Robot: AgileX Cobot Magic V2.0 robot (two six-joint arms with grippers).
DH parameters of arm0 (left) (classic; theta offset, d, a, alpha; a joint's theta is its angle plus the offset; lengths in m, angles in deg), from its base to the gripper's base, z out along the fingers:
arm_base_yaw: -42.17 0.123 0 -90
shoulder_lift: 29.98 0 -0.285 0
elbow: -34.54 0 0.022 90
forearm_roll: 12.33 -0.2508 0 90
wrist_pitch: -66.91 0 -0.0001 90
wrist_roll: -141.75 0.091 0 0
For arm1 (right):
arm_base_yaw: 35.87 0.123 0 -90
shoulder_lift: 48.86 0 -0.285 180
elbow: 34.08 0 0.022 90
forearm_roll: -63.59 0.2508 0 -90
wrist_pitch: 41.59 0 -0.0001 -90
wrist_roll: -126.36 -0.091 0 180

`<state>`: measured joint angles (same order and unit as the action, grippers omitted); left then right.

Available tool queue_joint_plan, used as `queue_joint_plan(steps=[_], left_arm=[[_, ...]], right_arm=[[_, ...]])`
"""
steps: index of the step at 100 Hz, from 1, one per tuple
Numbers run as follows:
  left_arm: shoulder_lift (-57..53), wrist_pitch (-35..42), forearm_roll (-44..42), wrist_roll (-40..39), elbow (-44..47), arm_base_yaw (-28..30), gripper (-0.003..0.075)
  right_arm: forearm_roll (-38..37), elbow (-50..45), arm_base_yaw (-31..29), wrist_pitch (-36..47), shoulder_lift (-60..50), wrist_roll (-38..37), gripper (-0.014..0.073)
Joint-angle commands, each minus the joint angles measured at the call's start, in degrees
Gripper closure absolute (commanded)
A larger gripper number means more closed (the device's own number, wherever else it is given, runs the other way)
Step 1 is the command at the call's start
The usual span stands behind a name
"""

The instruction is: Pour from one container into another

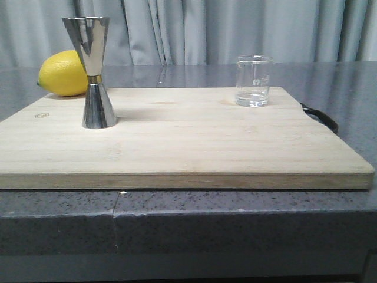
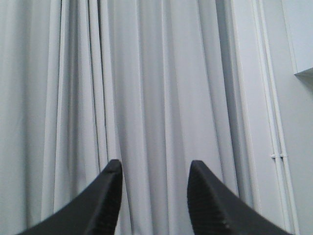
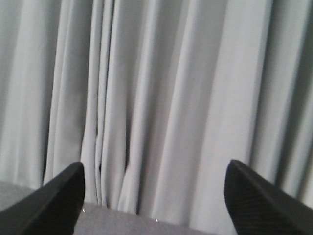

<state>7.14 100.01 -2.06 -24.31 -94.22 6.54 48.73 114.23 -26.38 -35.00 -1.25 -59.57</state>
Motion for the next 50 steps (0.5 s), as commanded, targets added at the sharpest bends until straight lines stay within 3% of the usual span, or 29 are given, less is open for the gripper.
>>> queue_joint_plan(steps=[1, 9, 21, 28, 45, 50], left_arm=[[-4.0, -3.3, -0.3, 2.2, -2.0, 0.2, 0.0458], [-7.7, -6.8, -0.3, 2.7, -2.0, 0.2, 0.0458], [-11.7, -12.7, -0.1, 5.3, -2.0, 0.2, 0.0462], [-13.0, -15.9, 0.0, 5.3, -2.0, 0.2, 0.0496], [-14.0, -23.1, -0.7, 6.7, -2.0, 0.2, 0.066], [-14.0, -24.8, -0.7, 9.8, -2.0, 0.2, 0.0711]], right_arm=[[-0.3, 2.0, -0.2, -9.3, -5.7, 0.3, 0.0066], [-0.3, 1.1, -0.2, -15.6, -11.4, 0.3, 0.0066], [0.1, -2.3, -0.2, -17.1, -19.6, 0.3, 0.0103], [1.2, -4.4, -0.2, -18.5, -24.0, 0.3, 0.0222], [4.0, -9.2, -0.2, -23.5, -33.4, 0.3, 0.065], [4.1, -10.5, -0.2, -24.9, -35.7, 0.3, 0.0665]])
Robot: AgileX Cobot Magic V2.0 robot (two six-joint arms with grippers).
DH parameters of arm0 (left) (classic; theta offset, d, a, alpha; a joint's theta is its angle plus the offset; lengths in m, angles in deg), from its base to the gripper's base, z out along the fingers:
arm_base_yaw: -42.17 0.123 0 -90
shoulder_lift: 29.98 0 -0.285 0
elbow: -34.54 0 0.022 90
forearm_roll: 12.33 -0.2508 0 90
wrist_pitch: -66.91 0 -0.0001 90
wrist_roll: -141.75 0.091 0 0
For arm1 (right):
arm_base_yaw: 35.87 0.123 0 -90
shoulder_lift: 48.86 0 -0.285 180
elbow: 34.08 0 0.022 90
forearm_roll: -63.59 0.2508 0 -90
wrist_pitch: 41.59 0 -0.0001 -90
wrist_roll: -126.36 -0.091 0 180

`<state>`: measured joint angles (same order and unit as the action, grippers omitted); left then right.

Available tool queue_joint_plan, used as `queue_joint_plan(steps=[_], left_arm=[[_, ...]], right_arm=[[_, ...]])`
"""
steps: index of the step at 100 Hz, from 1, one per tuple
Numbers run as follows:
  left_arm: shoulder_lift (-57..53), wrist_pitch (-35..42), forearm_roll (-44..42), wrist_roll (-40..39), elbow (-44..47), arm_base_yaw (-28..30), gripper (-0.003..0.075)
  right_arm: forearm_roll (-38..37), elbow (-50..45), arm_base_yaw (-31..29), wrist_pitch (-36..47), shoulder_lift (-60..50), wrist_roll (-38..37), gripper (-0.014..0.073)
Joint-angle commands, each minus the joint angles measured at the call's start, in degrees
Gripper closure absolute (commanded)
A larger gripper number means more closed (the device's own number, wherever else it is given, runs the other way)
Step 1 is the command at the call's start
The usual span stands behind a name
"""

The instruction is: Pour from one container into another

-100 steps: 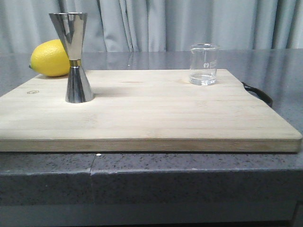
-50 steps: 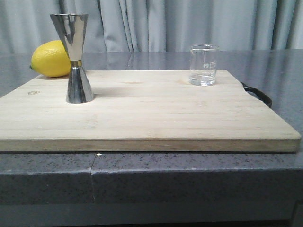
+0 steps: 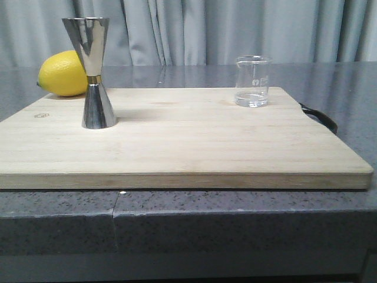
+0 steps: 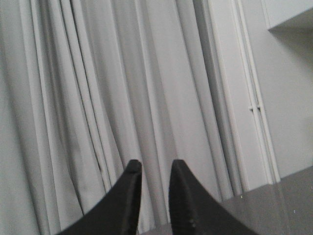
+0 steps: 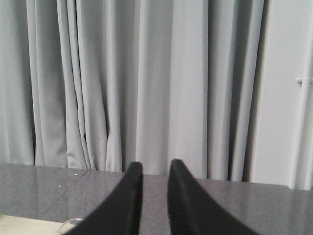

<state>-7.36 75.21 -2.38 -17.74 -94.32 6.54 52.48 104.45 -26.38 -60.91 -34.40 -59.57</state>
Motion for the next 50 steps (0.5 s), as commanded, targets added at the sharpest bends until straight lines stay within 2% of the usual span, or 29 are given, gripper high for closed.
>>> queue_joint_plan(steps=[1, 10, 21, 32, 50], left_arm=[[0.5, -0.3, -0.3, 3.7, -1.9, 0.2, 0.0717], [0.5, -1.6, -0.3, 10.8, -1.3, 0.2, 0.0739], [0.5, 1.6, -0.3, 15.6, 0.6, 0.2, 0.0739], [0.7, 6.0, 0.6, 15.6, 2.7, 0.2, 0.0739], [0.7, 6.3, 1.4, 15.6, 4.3, 0.2, 0.0739]], right_arm=[[0.3, -0.9, -0.2, 0.6, -3.1, 0.3, 0.0665], [0.3, -3.3, -0.2, -2.3, -6.0, 0.3, 0.0665], [0.3, -6.4, -0.2, -2.9, -8.2, 0.3, 0.0665], [0.6, -8.1, -0.2, -2.8, -8.2, 0.3, 0.0665], [0.9, -9.5, -0.2, -3.1, -8.2, 0.3, 0.0665]])
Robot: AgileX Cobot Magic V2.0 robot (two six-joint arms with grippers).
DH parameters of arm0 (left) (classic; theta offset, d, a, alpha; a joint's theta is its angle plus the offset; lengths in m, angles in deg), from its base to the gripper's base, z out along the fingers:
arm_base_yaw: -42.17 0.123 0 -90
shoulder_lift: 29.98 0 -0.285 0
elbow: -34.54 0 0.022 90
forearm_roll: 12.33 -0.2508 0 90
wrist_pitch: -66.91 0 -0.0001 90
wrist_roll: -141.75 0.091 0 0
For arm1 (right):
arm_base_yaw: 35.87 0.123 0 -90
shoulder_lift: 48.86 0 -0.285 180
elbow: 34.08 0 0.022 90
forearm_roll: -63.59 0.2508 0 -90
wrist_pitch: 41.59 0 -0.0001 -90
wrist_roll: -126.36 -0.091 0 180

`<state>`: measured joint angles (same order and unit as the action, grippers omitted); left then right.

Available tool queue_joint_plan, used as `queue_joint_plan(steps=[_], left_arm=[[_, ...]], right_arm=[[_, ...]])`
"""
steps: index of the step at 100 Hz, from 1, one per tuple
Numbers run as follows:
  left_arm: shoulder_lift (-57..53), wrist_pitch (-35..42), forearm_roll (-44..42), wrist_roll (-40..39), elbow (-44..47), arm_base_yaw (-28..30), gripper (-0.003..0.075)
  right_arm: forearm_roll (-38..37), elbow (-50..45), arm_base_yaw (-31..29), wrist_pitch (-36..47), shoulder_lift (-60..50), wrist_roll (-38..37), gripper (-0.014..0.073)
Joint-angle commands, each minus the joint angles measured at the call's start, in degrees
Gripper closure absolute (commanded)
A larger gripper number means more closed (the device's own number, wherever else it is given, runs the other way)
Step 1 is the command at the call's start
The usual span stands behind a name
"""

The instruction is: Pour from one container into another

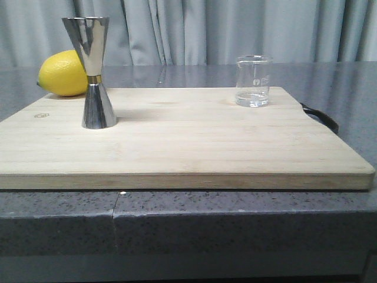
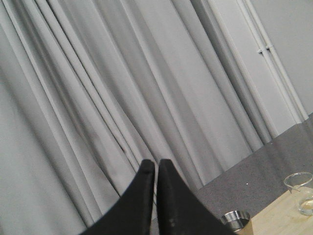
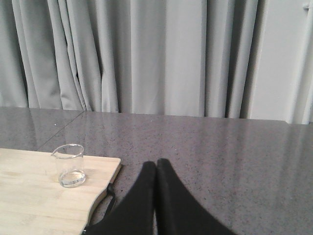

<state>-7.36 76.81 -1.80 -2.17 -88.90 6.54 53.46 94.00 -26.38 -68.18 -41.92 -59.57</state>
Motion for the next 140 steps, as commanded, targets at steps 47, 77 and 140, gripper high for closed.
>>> queue_joint_plan(steps=[47, 77, 140], left_arm=[[0.7, 4.6, 1.1, 0.1, -1.1, 0.2, 0.0739], [0.1, 12.8, 0.1, -0.8, 6.6, 4.5, 0.0739], [-16.7, -5.7, -4.0, -24.9, 22.9, 30.5, 0.0739]], right_arm=[[-0.1, 0.6, -0.2, 4.0, -0.6, 0.3, 0.0665], [-0.1, 0.6, -0.2, 4.0, -0.6, 0.3, 0.0665], [-0.1, 0.6, -0.2, 4.0, -0.6, 0.3, 0.0665]])
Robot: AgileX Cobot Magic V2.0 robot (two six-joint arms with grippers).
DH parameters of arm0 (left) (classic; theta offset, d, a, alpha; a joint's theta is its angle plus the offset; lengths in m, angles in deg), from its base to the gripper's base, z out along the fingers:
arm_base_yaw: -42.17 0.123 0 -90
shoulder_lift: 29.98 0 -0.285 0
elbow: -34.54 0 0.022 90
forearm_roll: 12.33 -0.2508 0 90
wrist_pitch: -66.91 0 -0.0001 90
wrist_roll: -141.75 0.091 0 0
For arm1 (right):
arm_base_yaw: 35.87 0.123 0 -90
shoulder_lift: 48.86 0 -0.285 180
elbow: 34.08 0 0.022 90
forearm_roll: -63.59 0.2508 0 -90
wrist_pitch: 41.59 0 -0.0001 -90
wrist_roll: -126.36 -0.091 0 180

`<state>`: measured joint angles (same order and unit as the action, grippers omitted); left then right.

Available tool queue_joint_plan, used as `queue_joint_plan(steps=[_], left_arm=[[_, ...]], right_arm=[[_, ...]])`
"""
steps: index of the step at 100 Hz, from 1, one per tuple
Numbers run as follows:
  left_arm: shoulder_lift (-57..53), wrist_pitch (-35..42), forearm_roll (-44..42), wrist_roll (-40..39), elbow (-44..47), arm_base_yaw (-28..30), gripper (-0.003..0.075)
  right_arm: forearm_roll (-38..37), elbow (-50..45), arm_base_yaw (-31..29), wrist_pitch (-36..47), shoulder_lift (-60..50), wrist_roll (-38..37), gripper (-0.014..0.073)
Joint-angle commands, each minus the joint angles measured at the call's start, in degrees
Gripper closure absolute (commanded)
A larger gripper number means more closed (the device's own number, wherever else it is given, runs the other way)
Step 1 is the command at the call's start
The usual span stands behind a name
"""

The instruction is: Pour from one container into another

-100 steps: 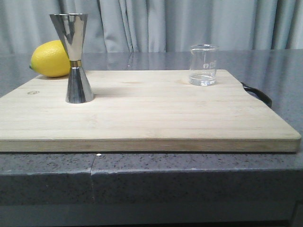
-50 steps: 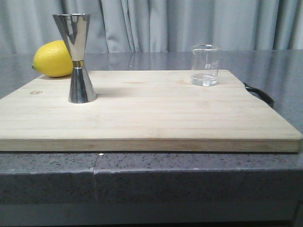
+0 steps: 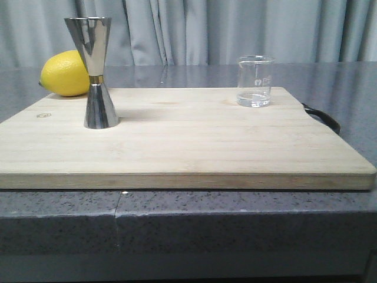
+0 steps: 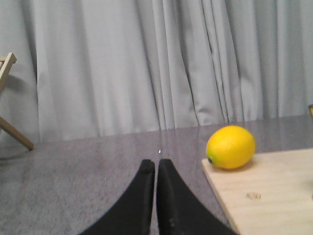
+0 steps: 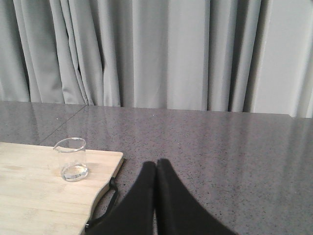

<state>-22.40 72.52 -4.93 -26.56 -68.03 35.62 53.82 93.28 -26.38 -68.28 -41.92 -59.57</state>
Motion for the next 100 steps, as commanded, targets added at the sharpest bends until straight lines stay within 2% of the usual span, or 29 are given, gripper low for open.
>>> queue_joint_plan(steps=[1, 10, 100], left_arm=[[-1.6, -1.6, -0.8, -0.5, 2.1, 1.5, 0.0739], [-1.5, -4.0, -0.9, -0.5, 2.1, 2.5, 0.0739], [-1.5, -3.8, 1.5, -0.5, 2.1, 2.5, 0.0739]], right_arm=[[-0.4, 1.3, -0.2, 4.1, -0.6, 0.3, 0.0665], [-0.4, 1.3, -0.2, 4.1, -0.6, 0.3, 0.0665], [-0.4, 1.2, -0.2, 4.1, -0.6, 0.3, 0.0665]])
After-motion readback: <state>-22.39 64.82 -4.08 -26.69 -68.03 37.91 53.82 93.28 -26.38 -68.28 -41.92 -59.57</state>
